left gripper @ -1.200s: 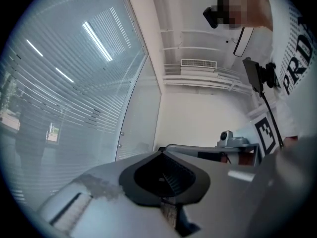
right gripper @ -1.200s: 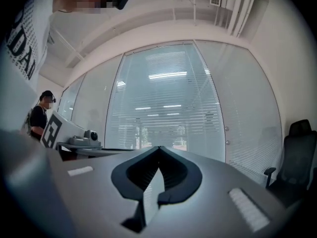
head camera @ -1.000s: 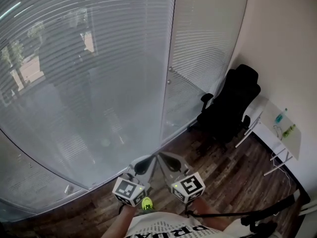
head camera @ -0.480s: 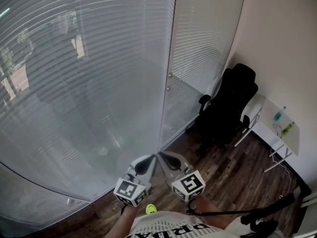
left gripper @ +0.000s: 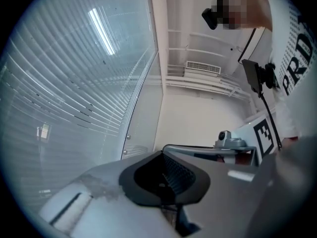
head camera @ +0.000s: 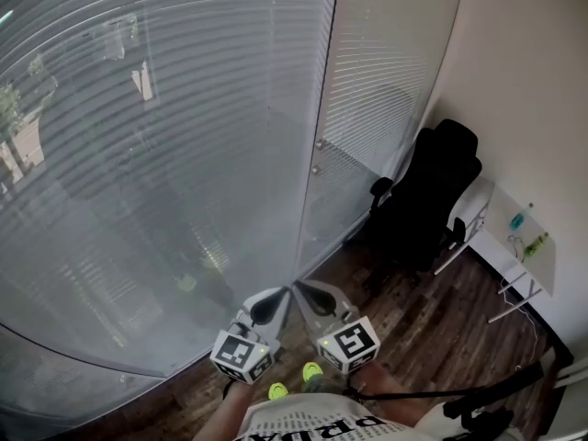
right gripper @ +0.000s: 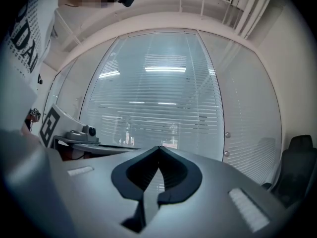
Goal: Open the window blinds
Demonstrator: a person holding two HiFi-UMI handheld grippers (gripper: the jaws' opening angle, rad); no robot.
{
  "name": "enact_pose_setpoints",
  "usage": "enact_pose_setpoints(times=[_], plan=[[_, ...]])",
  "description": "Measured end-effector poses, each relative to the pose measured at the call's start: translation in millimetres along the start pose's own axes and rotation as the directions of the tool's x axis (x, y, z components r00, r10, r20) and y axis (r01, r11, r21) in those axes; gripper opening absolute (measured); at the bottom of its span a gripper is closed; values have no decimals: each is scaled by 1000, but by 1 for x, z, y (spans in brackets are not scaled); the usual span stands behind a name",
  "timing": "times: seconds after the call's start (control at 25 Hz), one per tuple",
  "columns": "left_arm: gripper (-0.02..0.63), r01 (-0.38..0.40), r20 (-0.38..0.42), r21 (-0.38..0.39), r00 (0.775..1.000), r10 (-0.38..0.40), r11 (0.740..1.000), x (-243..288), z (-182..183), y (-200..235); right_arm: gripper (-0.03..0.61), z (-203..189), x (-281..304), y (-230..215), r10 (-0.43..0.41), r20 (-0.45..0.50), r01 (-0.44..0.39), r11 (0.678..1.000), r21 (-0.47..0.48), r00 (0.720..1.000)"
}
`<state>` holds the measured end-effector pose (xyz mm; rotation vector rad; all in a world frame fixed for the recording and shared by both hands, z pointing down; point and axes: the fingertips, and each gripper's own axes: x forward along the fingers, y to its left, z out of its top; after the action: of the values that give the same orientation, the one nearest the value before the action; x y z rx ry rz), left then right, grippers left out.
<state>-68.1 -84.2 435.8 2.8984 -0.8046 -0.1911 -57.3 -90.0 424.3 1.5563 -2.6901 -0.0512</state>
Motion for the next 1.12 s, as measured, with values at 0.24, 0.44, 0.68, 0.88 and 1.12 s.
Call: enact_pose_setpoints(times=[0.24,0.44,0.68,0.88,1.12], plan=[[-9,-40,-16,13,999,40,999,32,4,18,8,3,17,-30,39,20,-39,999,12,999],[-9,-76,-7,35,997,76,997,60,0,24,8,-1,23,-59,77,44,-77,997,11,996],[-9,-120,-19,59,992,121,991,96,-12,24,8,-13,25,-94,143,49,-143,990,11,989],[-9,-170,-40,60,984,172,984,113,-19,22,8,-17,23,-111,190,23,-190,981,25,982],[-9,-201,-36,35,979,203,979,127,-36,33,8,-38,30,-126,199,26,-200,979,43,980]])
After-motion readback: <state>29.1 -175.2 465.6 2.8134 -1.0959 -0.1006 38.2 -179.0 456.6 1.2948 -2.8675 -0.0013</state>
